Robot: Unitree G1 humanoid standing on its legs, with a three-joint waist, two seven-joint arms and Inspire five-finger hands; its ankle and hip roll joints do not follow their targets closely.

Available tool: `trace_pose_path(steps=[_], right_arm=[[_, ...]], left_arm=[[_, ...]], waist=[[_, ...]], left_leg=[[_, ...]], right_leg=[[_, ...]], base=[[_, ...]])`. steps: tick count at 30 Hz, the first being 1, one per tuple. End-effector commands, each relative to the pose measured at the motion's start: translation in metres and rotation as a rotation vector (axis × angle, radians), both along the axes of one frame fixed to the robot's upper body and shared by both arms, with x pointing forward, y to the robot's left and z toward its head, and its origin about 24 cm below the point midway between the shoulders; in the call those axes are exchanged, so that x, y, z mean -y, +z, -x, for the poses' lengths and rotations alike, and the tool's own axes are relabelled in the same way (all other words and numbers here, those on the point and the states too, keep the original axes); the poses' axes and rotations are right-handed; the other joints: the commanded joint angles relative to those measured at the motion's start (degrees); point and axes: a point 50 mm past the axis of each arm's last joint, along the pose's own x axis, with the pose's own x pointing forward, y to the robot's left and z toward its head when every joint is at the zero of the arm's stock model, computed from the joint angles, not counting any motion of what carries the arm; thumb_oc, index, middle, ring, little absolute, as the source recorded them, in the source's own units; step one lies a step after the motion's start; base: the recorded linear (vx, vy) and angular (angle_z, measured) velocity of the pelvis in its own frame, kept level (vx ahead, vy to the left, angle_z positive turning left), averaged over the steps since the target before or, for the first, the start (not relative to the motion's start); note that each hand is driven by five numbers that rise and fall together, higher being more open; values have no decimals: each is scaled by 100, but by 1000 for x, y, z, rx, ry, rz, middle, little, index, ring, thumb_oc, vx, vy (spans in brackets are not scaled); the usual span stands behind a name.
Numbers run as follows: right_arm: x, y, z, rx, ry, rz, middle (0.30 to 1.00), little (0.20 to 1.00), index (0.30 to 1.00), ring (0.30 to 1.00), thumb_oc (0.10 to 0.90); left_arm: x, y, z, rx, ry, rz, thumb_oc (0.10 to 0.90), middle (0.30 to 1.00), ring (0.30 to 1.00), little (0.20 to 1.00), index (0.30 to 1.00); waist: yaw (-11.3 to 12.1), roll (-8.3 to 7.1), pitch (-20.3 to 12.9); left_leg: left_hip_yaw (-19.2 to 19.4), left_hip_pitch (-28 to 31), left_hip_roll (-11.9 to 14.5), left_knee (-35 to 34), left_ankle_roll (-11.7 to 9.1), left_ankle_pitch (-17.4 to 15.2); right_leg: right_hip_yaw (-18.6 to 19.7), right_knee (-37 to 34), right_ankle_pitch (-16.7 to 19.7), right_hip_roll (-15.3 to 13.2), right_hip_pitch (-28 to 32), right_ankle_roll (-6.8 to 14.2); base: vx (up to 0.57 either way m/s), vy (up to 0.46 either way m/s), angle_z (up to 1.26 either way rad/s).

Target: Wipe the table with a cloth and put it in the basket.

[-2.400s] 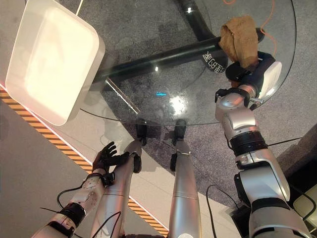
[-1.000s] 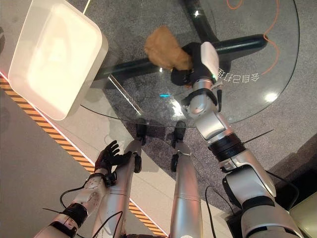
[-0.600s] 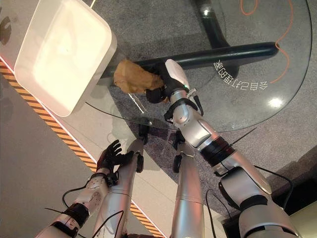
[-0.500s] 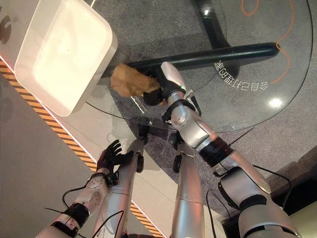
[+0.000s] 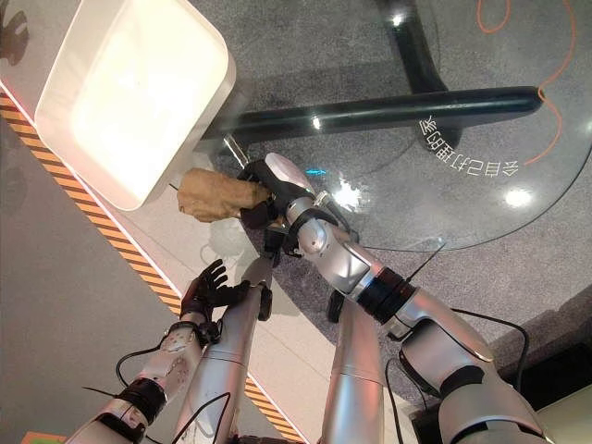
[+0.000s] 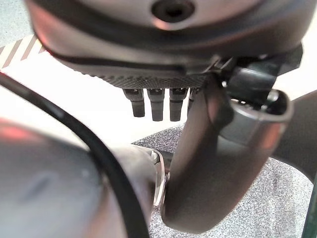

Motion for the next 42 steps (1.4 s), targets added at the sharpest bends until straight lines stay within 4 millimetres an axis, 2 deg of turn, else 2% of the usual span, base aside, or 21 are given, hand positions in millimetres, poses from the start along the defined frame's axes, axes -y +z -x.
trace_pose_path(steps=[1,2,5,6,7,12,13,15,18,19,27,34,42], right_arm=[[9,37,3,211,-72,-199,300,200,300,300,100],[12,31,3,199,-91,-208,300,200,300,300,100],[30,48,-3,284,-207,-264,300,200,300,300,100],[42,68,-6,338,-271,-309,300,200,300,300,100],[50,73,-7,357,-314,-334,300,200,300,300,100],[76,87,-11,403,-436,-387,300,200,300,300,100],[90,92,-12,421,-486,-411,300,200,300,300,100],[105,96,-12,437,-539,-426,300,200,300,300,100],[117,98,-10,449,-579,-444,300,200,300,300,100],[136,98,-8,461,-641,-484,300,200,300,300,100],[190,91,5,510,-821,-676,300,200,300,300,100],[219,82,22,588,-940,-828,300,200,300,300,100],[230,78,32,643,-1017,-918,300,200,300,300,100]], left_arm=[[-2,-37,39,-157,-7,-41,800,900,900,900,900],[-2,-42,47,-179,-9,-42,800,900,900,900,900],[-1,-42,47,-181,-5,-46,800,900,900,900,900],[-3,-38,40,-164,0,-48,800,900,900,900,900],[-3,-38,40,-164,1,-48,800,900,900,900,900],[-5,-40,43,-171,5,-50,800,900,900,900,900],[-6,-41,44,-172,8,-50,800,900,900,900,900],[-9,-41,45,-171,14,-50,800,900,900,900,900],[-12,-42,47,-170,21,-50,800,900,900,900,900],[-15,-42,48,-168,30,-51,800,900,900,900,900],[-24,-42,51,-159,60,-49,800,900,900,900,900],[-28,-41,51,-153,78,-47,800,900,900,900,900],[-28,-39,50,-149,85,-49,800,900,900,900,900]], waist=[[-60,119,-52],[-46,130,-52],[-51,120,-52],[-65,103,-52],[-66,96,-52],[-74,88,-52],[-87,76,-52],[-111,58,-52],[-138,39,-52],[-173,15,-52],[-306,-42,-52],[-418,-82,-52],[-474,-99,-52]], left_leg=[[219,0,-394,481,319,-632],[200,213,-384,515,301,-809],[195,220,-373,537,311,-833],[206,49,-373,506,337,-681],[203,58,-371,505,339,-687],[201,67,-353,530,340,-721],[194,76,-350,528,341,-739],[208,67,-333,545,347,-757],[206,68,-332,547,355,-766],[215,80,-319,538,361,-782],[240,98,-294,513,371,-830],[274,127,-287,456,383,-847],[294,158,-286,426,391,-853]], right_leg=[[51,-484,444,188,-48,312],[81,-407,273,203,137,351],[82,-377,264,208,141,354],[55,-439,429,203,-9,318],[55,-441,431,207,-2,318],[69,-406,424,220,-1,315],[76,-408,424,231,5,319],[84,-391,422,243,-10,313],[103,-396,430,262,-11,313],[115,-416,432,274,0,309],[173,-482,439,328,22,318],[225,-578,450,373,60,326],[261,-633,467,391,95,332]], base=[[0,0,0],[54,-8,0],[4,-14,0],[-39,-26,0],[-37,-27,-2],[0,0,0],[0,0,0],[2,-11,-5],[-5,-13,-6],[-7,-20,-7],[-6,-12,-6],[-7,-18,-7],[-5,-5,-3]])
